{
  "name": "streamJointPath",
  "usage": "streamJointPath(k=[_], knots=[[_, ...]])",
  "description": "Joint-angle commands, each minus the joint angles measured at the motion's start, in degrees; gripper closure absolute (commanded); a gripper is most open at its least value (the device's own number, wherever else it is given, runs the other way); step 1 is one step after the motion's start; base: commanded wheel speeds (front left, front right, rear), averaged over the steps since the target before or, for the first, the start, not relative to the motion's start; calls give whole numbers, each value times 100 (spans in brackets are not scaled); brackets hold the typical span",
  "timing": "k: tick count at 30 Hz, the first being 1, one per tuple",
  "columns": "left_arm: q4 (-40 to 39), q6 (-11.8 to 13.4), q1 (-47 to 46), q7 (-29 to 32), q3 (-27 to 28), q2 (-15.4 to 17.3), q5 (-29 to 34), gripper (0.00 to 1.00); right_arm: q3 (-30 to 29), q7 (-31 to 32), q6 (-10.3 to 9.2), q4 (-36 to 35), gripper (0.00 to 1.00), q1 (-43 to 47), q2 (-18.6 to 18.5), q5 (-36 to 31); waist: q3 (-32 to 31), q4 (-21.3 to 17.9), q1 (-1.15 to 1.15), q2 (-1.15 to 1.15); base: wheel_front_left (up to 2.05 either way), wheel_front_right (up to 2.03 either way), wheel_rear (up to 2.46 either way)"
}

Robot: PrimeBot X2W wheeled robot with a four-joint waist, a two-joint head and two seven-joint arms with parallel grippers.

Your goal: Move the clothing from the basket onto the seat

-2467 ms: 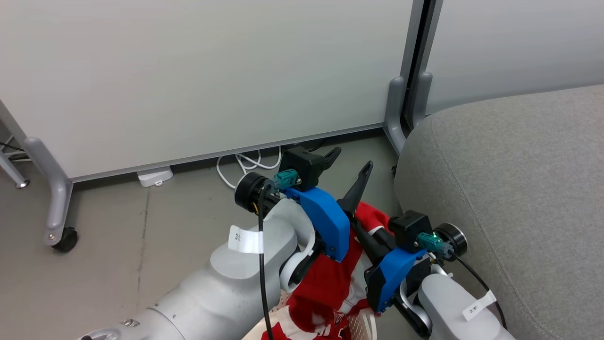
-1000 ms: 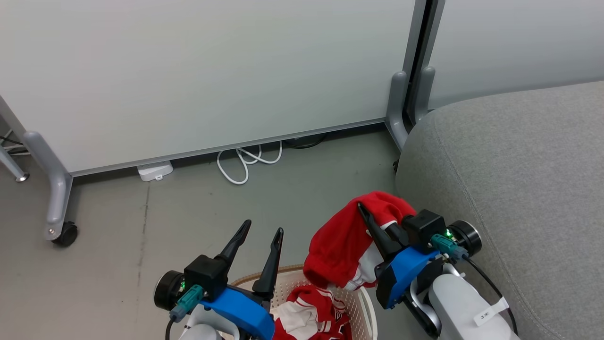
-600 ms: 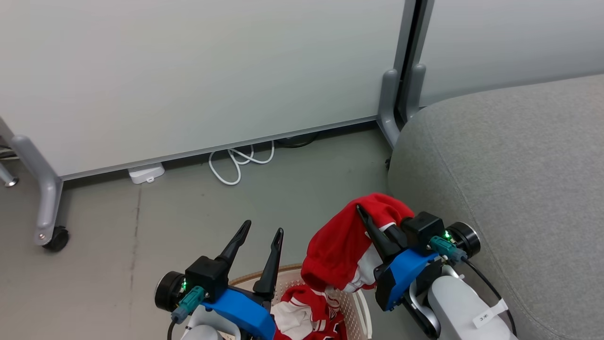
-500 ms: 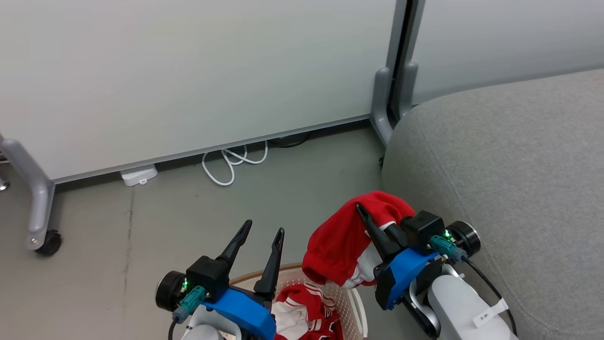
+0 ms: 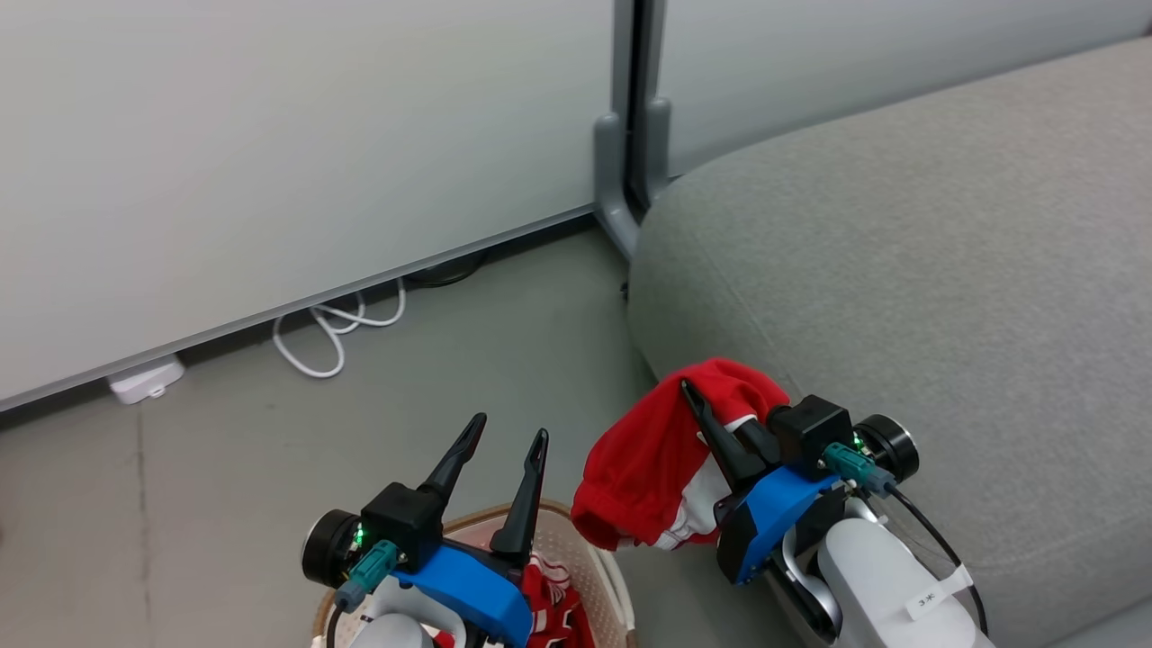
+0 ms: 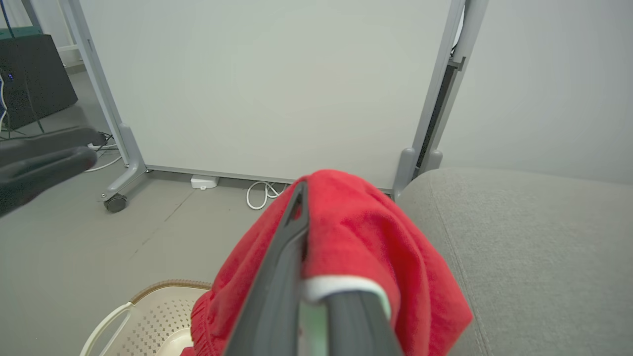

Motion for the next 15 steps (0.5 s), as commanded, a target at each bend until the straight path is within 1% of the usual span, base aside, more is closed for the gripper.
streamJointPath(k=[1, 6, 7, 15], knots=[[-16, -8, -73, -17, 1, 7, -2, 0, -25, -21, 1, -39, 100, -15, -9, -4, 51, -262, 0, 0, 0, 0, 0], [-36, -9, -114, -17, -33, 18, 2, 0, -70, -20, 1, -75, 100, 1, -9, -38, 112, -609, 0, 0, 0, 0, 0], [-36, -9, -114, -17, -33, 18, 2, 0, -70, -20, 1, -75, 100, 1, -9, -38, 112, -609, 0, 0, 0, 0, 0], [1, -9, -103, -16, -97, 18, -19, 0, -129, -21, 1, -48, 100, 71, -9, -33, 70, -1050, 0, 0, 0, 0, 0]])
